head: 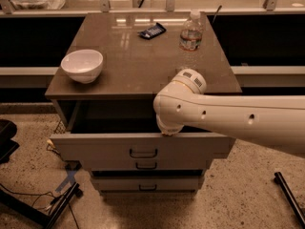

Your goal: Open top drawer

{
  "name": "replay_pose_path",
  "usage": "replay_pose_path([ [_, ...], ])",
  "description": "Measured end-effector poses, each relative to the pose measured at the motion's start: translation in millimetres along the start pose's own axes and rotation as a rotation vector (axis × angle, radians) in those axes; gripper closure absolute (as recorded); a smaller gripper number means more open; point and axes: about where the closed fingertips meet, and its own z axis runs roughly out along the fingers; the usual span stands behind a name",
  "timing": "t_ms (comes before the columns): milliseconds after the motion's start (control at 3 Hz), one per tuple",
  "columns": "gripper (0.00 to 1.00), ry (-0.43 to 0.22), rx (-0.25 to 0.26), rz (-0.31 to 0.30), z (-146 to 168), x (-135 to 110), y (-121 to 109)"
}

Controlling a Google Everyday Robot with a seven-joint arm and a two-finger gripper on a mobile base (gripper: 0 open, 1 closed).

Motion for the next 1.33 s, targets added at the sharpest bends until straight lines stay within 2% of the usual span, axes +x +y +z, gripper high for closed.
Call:
replay_pose_path([
  [333, 1.0, 0.038, -0.044, 0.037, -6, 9, 25],
  [667, 1.0, 0.139, -0.109, 0.13, -60, 39, 94],
  [1000, 1.0, 0.138, -0.108, 0.126, -60, 38, 90],
  [1333, 1.0, 0.099, -0.126, 0.117, -43, 35, 73],
])
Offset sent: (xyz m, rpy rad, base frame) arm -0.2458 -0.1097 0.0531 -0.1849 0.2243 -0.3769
